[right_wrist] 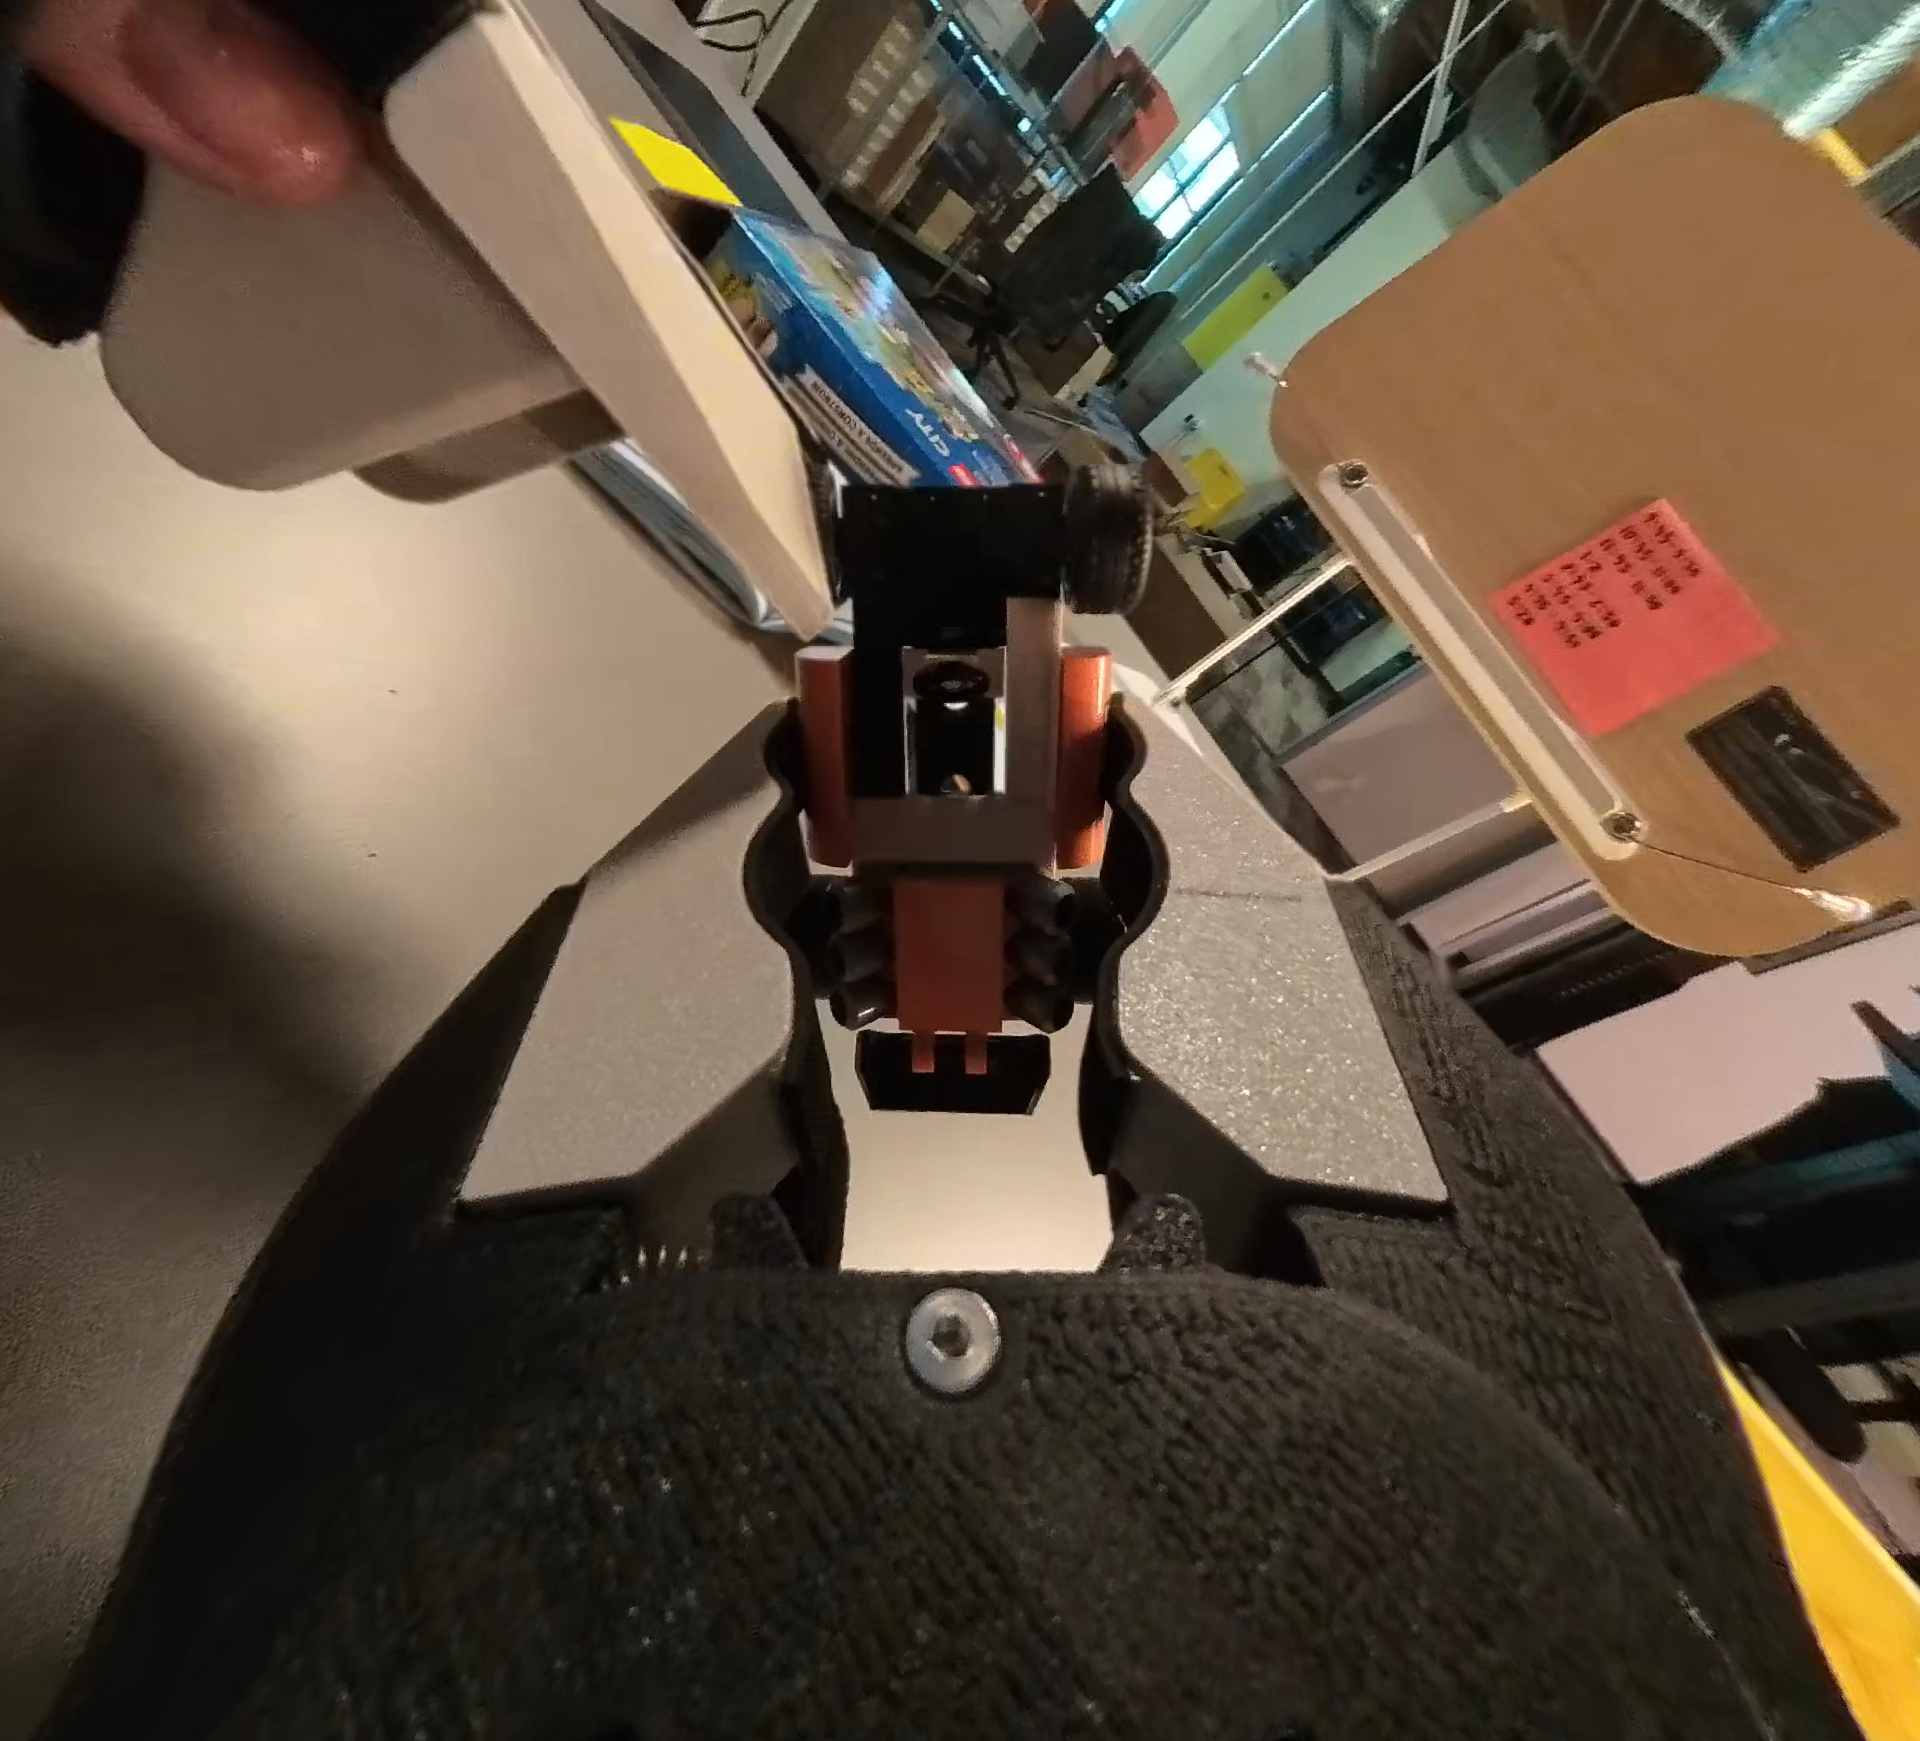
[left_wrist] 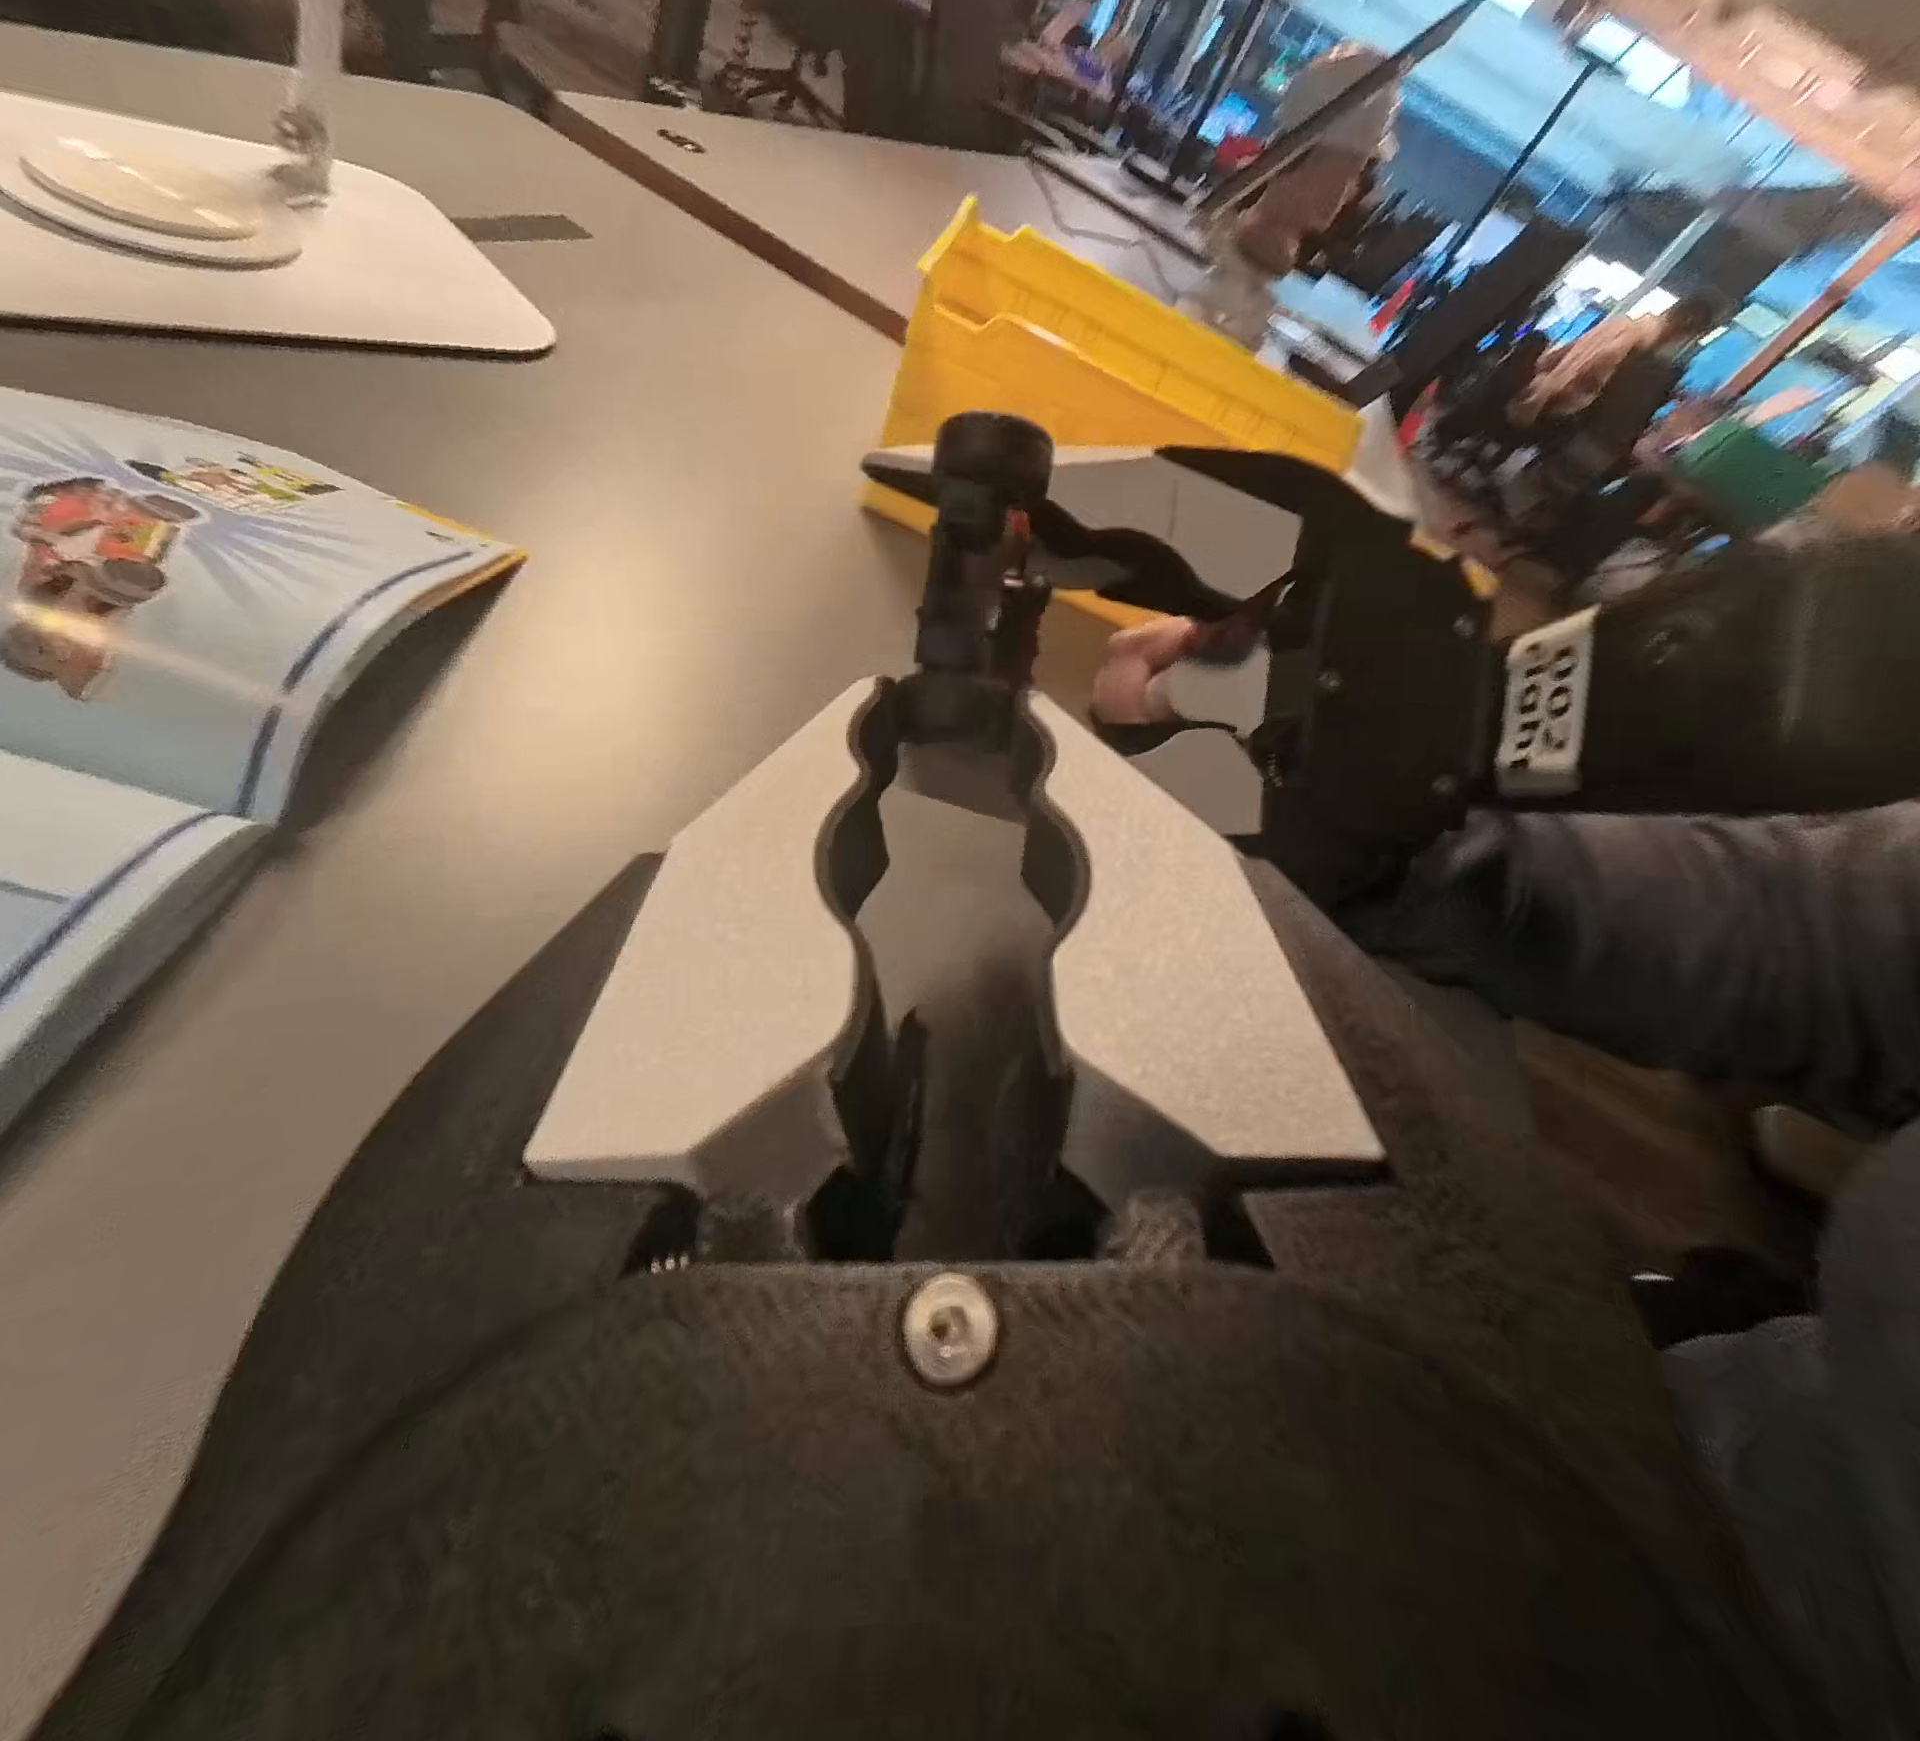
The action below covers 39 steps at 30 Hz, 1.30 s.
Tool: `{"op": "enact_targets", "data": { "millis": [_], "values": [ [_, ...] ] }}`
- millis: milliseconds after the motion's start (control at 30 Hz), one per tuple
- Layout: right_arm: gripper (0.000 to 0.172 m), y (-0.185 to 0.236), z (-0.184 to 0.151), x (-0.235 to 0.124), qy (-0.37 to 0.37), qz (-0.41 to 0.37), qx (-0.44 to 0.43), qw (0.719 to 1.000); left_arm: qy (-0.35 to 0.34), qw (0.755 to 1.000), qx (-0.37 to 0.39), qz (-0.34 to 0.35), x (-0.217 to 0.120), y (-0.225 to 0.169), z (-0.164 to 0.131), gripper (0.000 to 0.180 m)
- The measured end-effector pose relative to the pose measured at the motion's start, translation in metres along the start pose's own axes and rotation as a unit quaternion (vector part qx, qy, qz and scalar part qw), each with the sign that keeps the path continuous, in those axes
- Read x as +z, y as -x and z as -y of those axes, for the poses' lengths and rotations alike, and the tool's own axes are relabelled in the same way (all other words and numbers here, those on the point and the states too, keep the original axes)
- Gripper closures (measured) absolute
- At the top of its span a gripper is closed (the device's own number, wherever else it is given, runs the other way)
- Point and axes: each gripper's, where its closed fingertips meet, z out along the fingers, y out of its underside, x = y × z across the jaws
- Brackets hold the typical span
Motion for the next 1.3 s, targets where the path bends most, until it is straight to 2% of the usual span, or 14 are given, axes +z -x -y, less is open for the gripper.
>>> {"op": "enact_targets", "data": {
  "millis": [100,233,300,433,600,800,867,1133,1200,1233,1300],
  "values": [
    [0.116,0.000,0.003,-0.002,-0.006,-0.001,-0.001,1.000,-0.009,0.998,-0.044,-0.036,-0.002,-0.002,0.002,0.160],
    [0.116,0.005,0.009,-0.003,-0.013,-0.001,-0.019,1.000,0.027,0.999,0.033,0.004,-0.009,0.004,-0.002,0.160],
    [0.116,0.006,0.010,-0.003,-0.013,-0.001,-0.024,1.000,0.043,0.998,0.047,-0.002,-0.011,0.000,-0.004,0.160],
    [0.116,0.006,0.011,-0.002,-0.009,-0.013,-0.039,0.999,0.051,0.997,0.002,-0.056,-0.014,-0.009,-0.008,0.160],
    [0.116,0.009,0.011,-0.003,-0.007,-0.009,-0.052,0.999,0.060,0.998,0.036,0.006,-0.014,0.008,-0.010,0.160],
    [0.116,0.009,0.014,-0.004,-0.017,-0.005,-0.039,0.999,0.046,0.994,-0.041,-0.090,-0.019,-0.008,-0.008,0.160],
    [0.116,0.010,0.014,-0.004,-0.018,-0.002,-0.041,0.999,0.046,0.992,-0.054,-0.103,-0.019,-0.009,-0.009,0.161],
    [0.116,0.014,0.010,-0.002,-0.008,0.001,-0.068,0.998,0.094,0.994,0.063,0.003,-0.018,0.011,-0.019,0.160],
    [0.116,0.011,0.016,-0.005,-0.025,0.001,-0.045,0.999,0.072,0.996,0.017,-0.042,-0.020,0.001,-0.014,0.160],
    [0.116,0.008,0.022,-0.006,-0.040,-0.002,-0.032,0.999,0.049,0.993,-0.042,-0.104,-0.023,-0.010,-0.008,0.161],
    [0.116,0.007,0.028,-0.009,-0.055,-0.004,-0.025,0.998,0.025,0.955,-0.186,-0.232,-0.029,-0.028,-0.001,0.162]
  ]
}}
